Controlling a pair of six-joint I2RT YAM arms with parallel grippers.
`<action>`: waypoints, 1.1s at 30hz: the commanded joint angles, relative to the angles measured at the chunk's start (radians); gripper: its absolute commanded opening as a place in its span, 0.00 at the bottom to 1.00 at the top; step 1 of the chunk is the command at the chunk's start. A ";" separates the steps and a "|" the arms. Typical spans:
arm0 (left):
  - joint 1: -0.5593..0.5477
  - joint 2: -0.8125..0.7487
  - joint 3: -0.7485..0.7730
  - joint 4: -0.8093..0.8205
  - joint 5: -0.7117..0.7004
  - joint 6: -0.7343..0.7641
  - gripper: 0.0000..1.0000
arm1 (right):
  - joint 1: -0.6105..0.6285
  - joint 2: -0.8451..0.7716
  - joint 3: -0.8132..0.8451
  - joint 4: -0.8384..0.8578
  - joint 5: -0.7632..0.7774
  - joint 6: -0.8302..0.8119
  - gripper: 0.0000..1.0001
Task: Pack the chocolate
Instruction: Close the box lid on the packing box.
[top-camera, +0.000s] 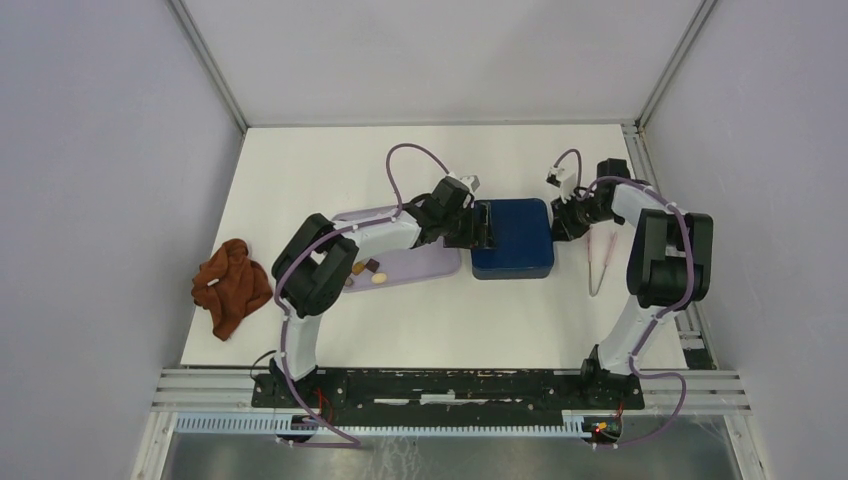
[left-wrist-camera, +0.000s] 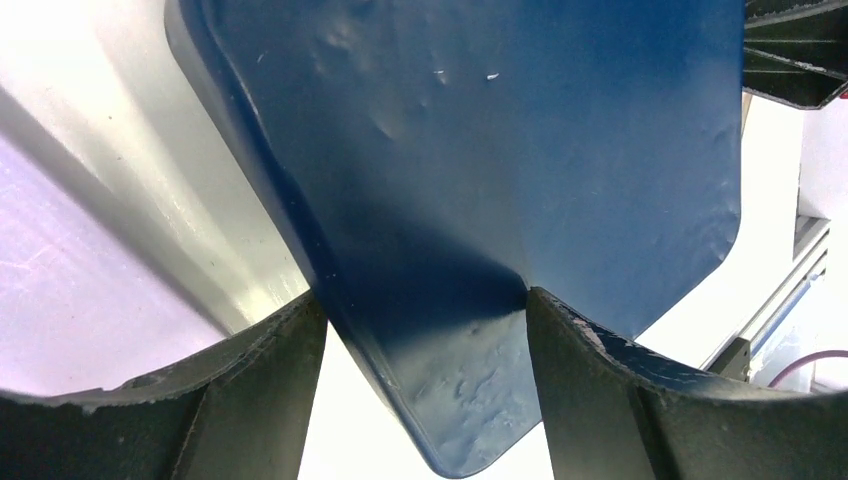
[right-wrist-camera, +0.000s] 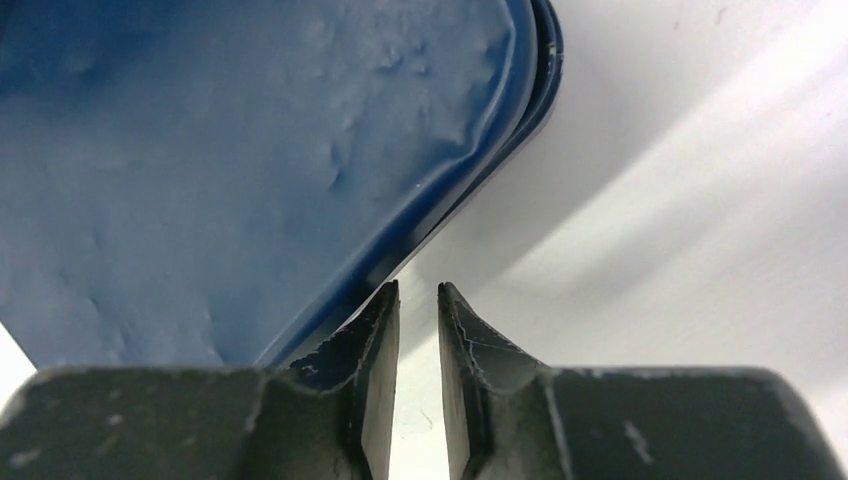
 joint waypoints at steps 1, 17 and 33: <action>-0.002 -0.044 -0.028 0.045 -0.069 -0.082 0.78 | -0.015 -0.131 -0.032 0.094 0.145 0.044 0.33; -0.002 0.001 0.006 0.073 -0.079 -0.134 0.75 | 0.114 -0.488 -0.235 -0.610 -0.362 -1.227 0.24; 0.001 0.007 0.026 0.080 -0.067 -0.115 0.75 | 0.521 -0.490 -0.465 0.228 0.220 -0.492 0.16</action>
